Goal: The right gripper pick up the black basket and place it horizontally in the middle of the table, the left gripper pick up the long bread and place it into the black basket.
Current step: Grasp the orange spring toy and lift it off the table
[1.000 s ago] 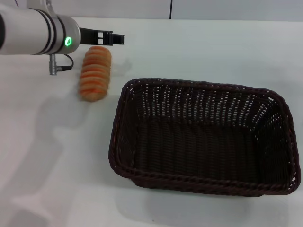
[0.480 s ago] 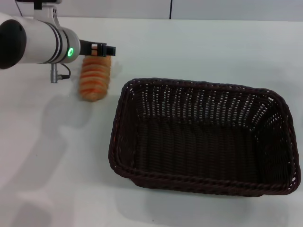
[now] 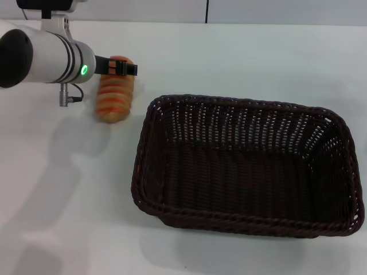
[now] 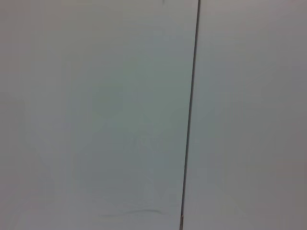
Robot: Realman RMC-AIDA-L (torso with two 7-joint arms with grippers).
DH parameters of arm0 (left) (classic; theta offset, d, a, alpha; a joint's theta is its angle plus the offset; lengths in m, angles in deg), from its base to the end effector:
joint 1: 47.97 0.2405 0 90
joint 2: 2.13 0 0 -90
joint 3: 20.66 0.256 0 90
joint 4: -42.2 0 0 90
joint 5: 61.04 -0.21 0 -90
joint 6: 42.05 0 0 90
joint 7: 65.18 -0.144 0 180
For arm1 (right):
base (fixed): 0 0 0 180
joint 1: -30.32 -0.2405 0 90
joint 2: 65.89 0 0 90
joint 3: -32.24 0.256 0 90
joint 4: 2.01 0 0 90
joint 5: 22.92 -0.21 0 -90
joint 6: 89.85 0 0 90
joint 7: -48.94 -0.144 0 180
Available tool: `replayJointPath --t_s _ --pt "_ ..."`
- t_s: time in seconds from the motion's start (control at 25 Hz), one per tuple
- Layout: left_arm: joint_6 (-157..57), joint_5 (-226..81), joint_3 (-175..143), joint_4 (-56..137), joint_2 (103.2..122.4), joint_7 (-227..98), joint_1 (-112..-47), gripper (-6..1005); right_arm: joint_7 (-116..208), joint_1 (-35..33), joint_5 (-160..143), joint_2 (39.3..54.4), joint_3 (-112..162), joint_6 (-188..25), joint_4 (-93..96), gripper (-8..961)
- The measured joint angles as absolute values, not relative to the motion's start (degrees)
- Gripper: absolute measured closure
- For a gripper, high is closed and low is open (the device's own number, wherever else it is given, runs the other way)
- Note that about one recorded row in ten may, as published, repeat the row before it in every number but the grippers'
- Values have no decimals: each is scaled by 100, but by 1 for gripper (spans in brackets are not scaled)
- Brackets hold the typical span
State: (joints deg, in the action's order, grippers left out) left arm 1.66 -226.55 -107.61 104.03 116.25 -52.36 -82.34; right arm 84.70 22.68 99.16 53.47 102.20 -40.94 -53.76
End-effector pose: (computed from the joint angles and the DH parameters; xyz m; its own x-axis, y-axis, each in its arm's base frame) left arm -0.2110 0.4226 -0.0247 0.5491 0.7263 0.4135 0.7192 -0.1586 -0.6764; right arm 0.3026 0.3330 0.0379 0.7974 0.0565 -0.6008 -0.5914 0.2708 -0.7596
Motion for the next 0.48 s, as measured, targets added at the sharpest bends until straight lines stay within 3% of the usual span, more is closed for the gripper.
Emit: replayJointPath --t_s 0.48 --pt "15 -22613 -10663 10096 11643 -5242 -8278 163 8470 2234 9916 5345 10176 -4098 -5416 259"
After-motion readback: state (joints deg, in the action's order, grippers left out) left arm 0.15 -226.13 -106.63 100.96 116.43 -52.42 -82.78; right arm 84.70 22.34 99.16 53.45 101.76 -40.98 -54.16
